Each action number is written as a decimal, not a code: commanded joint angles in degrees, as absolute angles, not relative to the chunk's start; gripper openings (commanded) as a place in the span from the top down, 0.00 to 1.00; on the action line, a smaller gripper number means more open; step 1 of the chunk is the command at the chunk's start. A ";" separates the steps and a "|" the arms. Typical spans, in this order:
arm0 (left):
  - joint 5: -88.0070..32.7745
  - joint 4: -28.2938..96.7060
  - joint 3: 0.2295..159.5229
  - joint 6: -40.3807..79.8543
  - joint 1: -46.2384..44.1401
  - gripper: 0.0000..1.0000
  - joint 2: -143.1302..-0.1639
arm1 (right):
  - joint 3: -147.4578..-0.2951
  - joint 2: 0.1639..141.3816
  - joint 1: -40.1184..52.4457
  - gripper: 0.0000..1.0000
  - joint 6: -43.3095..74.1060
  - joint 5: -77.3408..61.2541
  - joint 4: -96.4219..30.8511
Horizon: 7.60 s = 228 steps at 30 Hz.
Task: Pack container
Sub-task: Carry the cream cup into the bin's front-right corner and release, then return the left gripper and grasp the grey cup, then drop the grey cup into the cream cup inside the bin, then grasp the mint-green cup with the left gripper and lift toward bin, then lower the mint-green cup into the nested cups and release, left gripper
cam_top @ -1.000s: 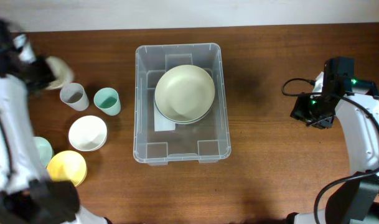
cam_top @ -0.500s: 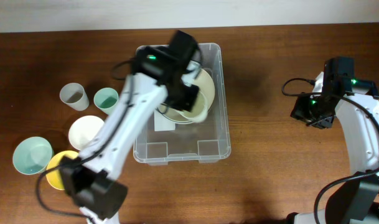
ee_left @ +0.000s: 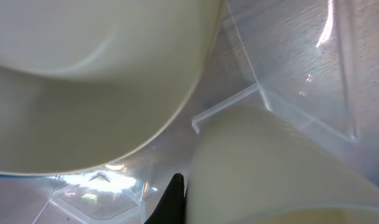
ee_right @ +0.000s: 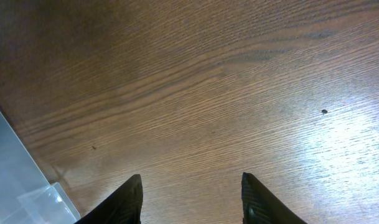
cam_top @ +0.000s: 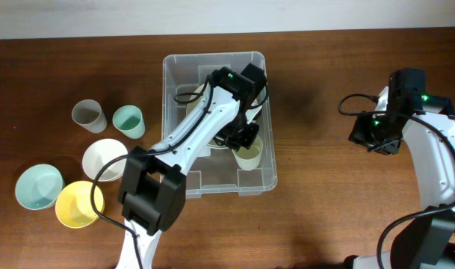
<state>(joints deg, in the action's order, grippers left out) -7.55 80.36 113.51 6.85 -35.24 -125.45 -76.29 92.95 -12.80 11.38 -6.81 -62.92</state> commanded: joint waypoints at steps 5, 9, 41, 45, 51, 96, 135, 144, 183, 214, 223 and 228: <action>-8.62 80.55 113.38 6.74 -35.59 0.70 -126.13 | -76.14 92.58 -12.43 0.53 10.74 -6.94 -63.00; -8.62 80.68 113.40 6.74 -35.59 0.50 -126.13 | -76.14 92.58 -12.43 0.54 10.74 -6.94 -63.05; 4.21 65.71 126.76 1.41 -30.48 0.40 -136.66 | -76.14 92.58 -12.45 0.53 10.74 -6.92 -63.20; 2.33 64.82 126.76 1.43 -30.48 0.40 -139.96 | -76.14 92.58 -12.43 0.53 10.74 -6.92 -63.20; 2.79 64.69 127.09 0.75 -30.46 0.36 -140.46 | -76.14 92.58 -12.45 0.53 10.74 -6.92 -63.16; -0.69 71.40 114.87 9.39 21.50 0.24 -129.69 | -76.14 92.58 -12.43 0.53 9.85 -6.90 -63.22; -6.04 82.17 119.94 9.39 -25.43 1.00 -102.48 | -76.14 92.58 -12.45 0.53 9.89 -7.14 -63.29; -6.07 83.05 114.10 9.85 -35.57 1.00 -109.08 | -76.14 92.58 -12.45 0.53 9.87 -7.14 -63.57; 3.05 75.40 107.81 10.92 7.64 0.01 -98.65 | -76.14 92.58 -12.43 0.53 9.87 -7.11 -63.64; -9.43 77.82 118.63 6.76 -3.51 0.99 -103.88 | -76.14 92.58 -12.43 0.53 9.87 -7.09 -63.61; -6.72 77.34 118.17 6.79 -32.08 0.99 -103.77 | -76.14 92.58 -12.43 0.53 9.87 -7.11 -63.66; -5.37 79.09 118.17 9.04 -37.95 0.99 -108.75 | -76.14 92.58 -12.43 0.53 9.87 -7.11 -63.66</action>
